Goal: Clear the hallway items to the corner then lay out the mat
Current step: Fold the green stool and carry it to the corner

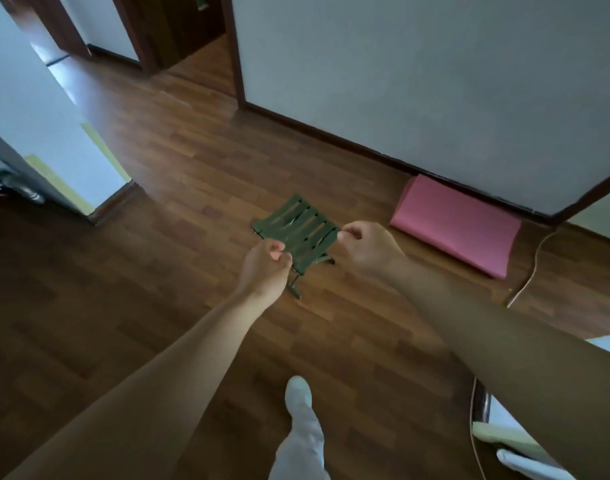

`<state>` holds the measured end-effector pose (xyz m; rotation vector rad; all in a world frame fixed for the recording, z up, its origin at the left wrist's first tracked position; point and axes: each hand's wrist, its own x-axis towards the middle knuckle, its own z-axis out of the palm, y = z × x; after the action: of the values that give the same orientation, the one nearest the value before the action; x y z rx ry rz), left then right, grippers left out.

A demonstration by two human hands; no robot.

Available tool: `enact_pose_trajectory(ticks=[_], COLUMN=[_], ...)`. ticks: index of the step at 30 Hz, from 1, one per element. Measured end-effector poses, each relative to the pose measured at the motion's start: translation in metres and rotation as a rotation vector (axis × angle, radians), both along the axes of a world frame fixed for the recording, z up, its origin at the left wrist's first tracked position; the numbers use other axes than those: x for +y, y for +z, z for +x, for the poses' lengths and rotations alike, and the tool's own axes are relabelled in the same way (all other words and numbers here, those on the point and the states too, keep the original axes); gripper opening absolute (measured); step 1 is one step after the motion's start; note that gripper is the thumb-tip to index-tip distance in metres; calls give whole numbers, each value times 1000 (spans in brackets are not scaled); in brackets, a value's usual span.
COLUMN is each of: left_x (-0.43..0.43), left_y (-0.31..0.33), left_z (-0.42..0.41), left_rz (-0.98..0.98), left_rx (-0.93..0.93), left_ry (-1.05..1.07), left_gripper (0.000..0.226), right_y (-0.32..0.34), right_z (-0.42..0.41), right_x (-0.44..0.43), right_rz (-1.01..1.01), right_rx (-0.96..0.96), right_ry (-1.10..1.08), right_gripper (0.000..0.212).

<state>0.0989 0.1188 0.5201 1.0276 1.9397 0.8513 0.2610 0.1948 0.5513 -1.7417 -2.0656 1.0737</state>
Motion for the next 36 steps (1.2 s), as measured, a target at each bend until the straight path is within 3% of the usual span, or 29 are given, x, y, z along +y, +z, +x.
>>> enact_pose_trajectory(ticks=[11, 19, 27, 32, 36], left_x=[177, 271, 317, 328, 331], left_y=[-112, -294, -456, -506, -520], left_z=[-15, -24, -22, -21, -24], left_rz=[-175, -290, -497, -499, -415], left_rx=[-81, -43, 16, -115, -175], left_ry=[161, 348, 534, 685, 823], left_gripper=[38, 47, 65, 76, 63], right_y=[-126, -310, -467, -519, -535], right_z=[-33, -52, -47, -52, -57], right_x=[203, 328, 394, 419, 428], right_rz=[-146, -217, -214, -249, -362], right_rx=[-118, -229, -363, -388, -335], right_ry=[68, 239, 347, 341, 268], right_gripper=[39, 46, 55, 60, 66])
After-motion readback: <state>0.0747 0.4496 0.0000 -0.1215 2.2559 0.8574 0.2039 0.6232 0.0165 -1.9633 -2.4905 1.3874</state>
